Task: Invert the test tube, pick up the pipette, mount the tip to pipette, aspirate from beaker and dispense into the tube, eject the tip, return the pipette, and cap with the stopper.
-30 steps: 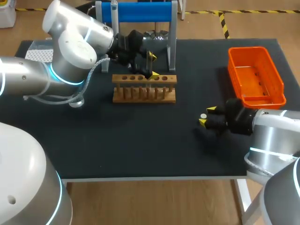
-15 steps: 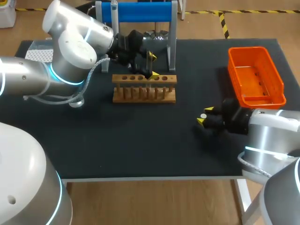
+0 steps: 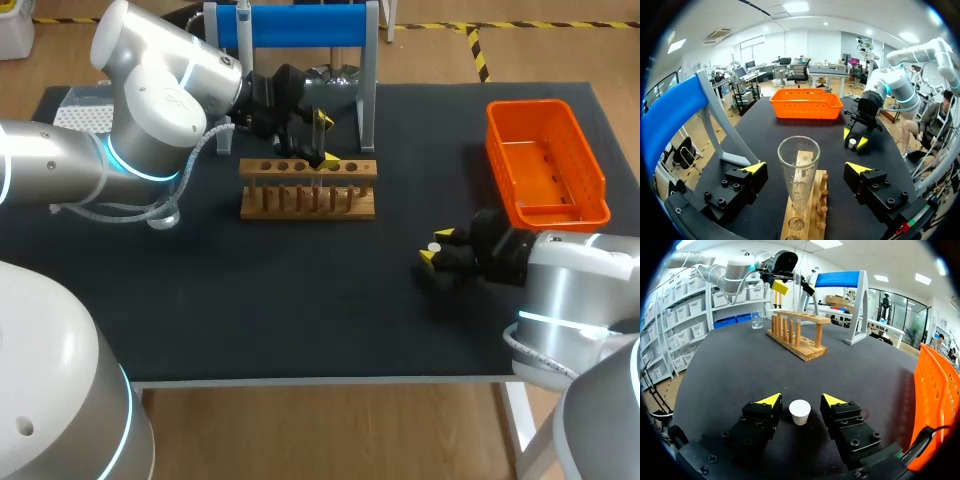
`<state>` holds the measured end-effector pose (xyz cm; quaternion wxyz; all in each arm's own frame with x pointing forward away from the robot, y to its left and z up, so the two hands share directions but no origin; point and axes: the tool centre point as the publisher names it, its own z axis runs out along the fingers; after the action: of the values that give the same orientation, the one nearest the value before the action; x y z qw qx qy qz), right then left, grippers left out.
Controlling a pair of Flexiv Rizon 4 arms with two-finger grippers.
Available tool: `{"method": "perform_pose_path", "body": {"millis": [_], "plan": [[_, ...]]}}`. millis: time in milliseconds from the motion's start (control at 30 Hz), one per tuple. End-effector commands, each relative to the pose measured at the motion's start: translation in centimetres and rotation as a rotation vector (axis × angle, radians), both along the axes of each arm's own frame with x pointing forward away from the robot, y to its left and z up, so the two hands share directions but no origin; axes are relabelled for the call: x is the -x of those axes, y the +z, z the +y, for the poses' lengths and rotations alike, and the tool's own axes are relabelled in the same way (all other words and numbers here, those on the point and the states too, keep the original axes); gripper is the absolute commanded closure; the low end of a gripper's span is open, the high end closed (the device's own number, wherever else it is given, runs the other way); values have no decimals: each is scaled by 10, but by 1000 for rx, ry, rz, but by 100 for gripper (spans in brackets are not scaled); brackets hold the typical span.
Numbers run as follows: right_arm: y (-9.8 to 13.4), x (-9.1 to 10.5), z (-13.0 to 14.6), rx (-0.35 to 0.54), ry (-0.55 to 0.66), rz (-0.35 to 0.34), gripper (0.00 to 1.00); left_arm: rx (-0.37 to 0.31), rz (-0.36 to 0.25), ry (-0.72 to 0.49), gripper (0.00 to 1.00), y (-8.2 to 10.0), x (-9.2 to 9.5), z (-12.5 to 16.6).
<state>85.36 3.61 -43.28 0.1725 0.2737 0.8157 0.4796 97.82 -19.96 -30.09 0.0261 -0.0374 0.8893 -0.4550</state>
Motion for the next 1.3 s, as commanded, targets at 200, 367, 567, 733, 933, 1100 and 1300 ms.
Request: {"method": "perform_pose_path", "body": {"millis": [200, 367, 567, 733, 933, 1100, 1300], "plan": [[-1, 0, 0, 1, -8, -1, 53, -2, 3, -3, 0, 0, -2, 0], [-1, -1, 0, 1, -9, -2, 56, -2, 3, -3, 0, 0, -2, 0], [-1, -1, -1, 1, -12, -1, 60, -2, 3, -3, 0, 0, -2, 0], [-1, -2, -1, 0, -15, 1, 60, -2, 3, -3, 0, 0, -2, 0], [-1, -3, -1, -3, -15, 1, 67, -2, 3, -3, 0, 0, -2, 0], [-2, -3, -1, -1, -12, 1, 100, -2, 3, -3, 0, 0, -2, 0], [0, -2, 0, -4, -7, 2, 100, -2, 3, -3, 0, 0, -2, 0]]}}
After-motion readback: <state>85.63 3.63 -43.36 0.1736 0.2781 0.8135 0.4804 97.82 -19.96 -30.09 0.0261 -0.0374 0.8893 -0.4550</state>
